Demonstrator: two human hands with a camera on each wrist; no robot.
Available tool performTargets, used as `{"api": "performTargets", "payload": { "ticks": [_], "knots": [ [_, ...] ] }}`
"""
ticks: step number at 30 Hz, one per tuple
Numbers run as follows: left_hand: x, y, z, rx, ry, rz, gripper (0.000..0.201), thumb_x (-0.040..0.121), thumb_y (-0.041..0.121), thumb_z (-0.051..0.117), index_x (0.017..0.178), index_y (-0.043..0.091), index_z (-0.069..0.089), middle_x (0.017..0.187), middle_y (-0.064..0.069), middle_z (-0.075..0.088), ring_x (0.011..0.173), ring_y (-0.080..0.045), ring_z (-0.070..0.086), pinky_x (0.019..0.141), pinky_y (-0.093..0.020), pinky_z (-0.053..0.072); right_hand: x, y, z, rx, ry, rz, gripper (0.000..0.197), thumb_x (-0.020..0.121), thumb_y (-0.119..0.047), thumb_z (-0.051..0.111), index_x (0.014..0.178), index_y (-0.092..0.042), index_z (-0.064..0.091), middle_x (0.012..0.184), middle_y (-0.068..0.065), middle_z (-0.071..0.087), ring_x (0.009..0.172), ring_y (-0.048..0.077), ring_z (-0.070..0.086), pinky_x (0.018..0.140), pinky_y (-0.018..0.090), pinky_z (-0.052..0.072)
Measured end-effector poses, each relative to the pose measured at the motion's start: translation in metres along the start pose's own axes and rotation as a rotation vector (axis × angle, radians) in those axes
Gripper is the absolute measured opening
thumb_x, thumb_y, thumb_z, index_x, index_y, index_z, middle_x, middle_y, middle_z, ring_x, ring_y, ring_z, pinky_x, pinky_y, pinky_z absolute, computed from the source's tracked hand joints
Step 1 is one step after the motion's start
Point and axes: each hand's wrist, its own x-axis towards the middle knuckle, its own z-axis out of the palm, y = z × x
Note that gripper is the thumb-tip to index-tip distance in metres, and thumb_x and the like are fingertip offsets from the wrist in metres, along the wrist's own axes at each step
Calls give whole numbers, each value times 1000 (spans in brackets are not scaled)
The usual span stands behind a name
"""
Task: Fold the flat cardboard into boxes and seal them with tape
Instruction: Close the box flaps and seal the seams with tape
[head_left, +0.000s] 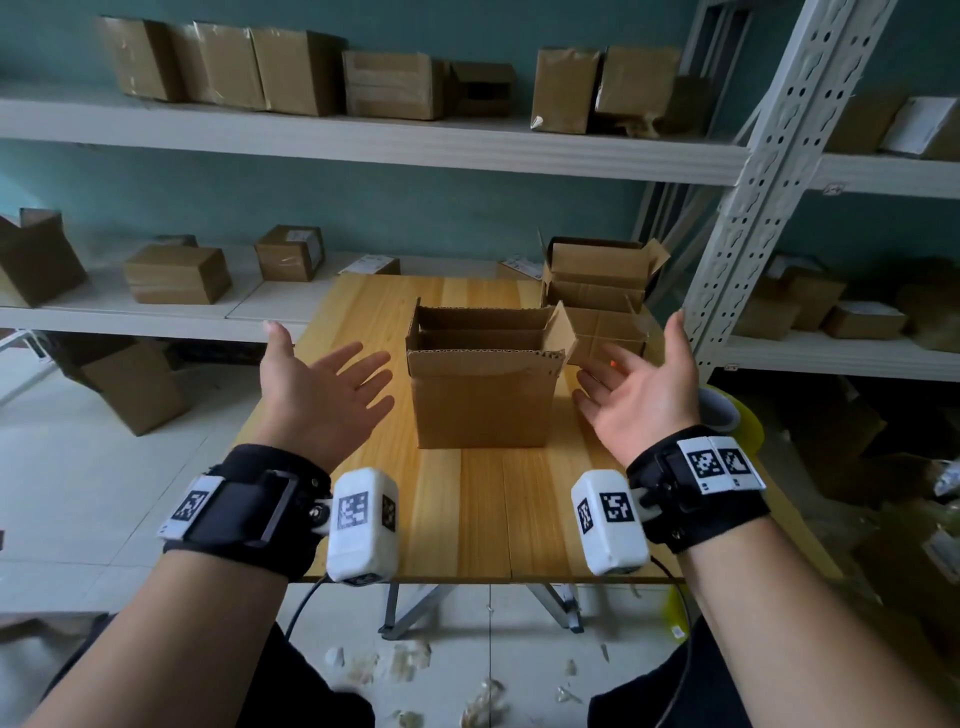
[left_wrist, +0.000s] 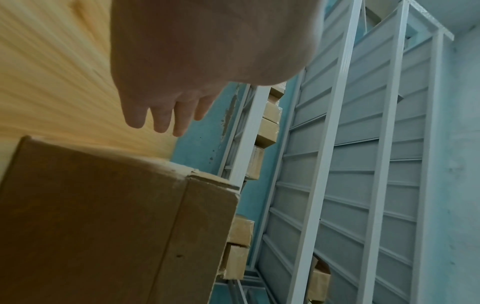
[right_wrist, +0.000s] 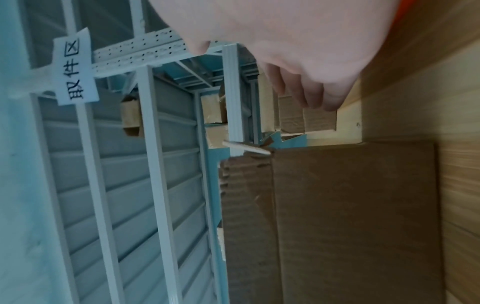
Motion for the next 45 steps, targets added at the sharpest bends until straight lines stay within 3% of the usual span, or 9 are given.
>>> {"api": "performTargets", "payload": {
  "ticks": [3, 13, 20, 28, 32, 37, 39, 43, 45],
  "knots": [
    [0, 1, -1, -9, 3, -7, 103, 97, 85, 23, 157, 4, 45, 153, -27, 53, 152, -42, 40, 127, -61, 24, 2, -3, -2, 19, 18, 6, 93, 96, -77, 43, 159, -9, 40, 162, 23, 39, 154, 36, 31, 126, 51, 20],
    [1, 4, -4, -18, -8, -8, 99, 99, 82, 21, 155, 5, 47, 153, -27, 53, 151, -43, 41, 126, -62, 25, 7, -4, -4, 13, 15, 5, 88, 97, -74, 43, 161, -13, 37, 165, 23, 35, 155, 36, 30, 127, 51, 21],
    [2, 4, -4, -7, 1, -10, 98, 99, 82, 21, 154, 5, 48, 155, -27, 51, 150, -43, 42, 125, -63, 26, 12, -3, -7, 50, 11, -24, 72, 105, -60, 37, 157, -11, 43, 157, 25, 45, 151, 36, 37, 126, 52, 24],
    [4, 2, -4, 0, 10, -4, 96, 100, 81, 22, 150, 5, 53, 156, -27, 50, 150, -42, 43, 124, -63, 27, 8, -4, -9, 72, 41, -119, 69, 103, -61, 39, 147, -11, 57, 138, 19, 61, 129, 30, 58, 120, 50, 35],
    [0, -4, 4, 51, 79, 2, 91, 100, 80, 25, 145, 9, 58, 163, -26, 41, 153, -42, 38, 121, -69, 30, 5, 0, -5, 41, 73, -143, 70, 102, -63, 39, 145, -11, 58, 141, 17, 59, 129, 28, 58, 116, 48, 38],
    [-8, -22, 18, 193, 136, -2, 86, 101, 80, 25, 141, 14, 64, 163, -22, 42, 154, -38, 36, 125, -61, 29, -4, 7, 10, -72, 115, -158, 69, 101, -68, 38, 143, -18, 61, 150, 13, 56, 138, 26, 52, 120, 51, 32],
    [-8, -29, 21, 214, 129, 5, 81, 101, 79, 28, 133, 15, 66, 153, -20, 55, 147, -37, 46, 124, -59, 32, -9, 14, 21, -157, 135, -127, 75, 94, -78, 43, 142, -23, 61, 147, 8, 60, 136, 25, 54, 118, 51, 33],
    [-10, -41, 26, 230, 140, 19, 73, 105, 72, 33, 121, 10, 67, 112, -9, 75, 115, -27, 68, 108, -49, 48, 4, 45, 19, -283, 184, -57, 142, 33, -109, 55, 148, -27, 53, 144, 5, 63, 133, 29, 59, 114, 57, 43],
    [-13, -42, 27, 253, 148, 52, 67, 106, 69, 34, 113, 11, 66, 107, -7, 73, 112, -26, 68, 105, -46, 49, -6, 49, 28, -358, 171, -42, 133, 46, -110, 46, 149, -26, 53, 148, 5, 61, 137, 29, 56, 118, 58, 40]
  ]
}}
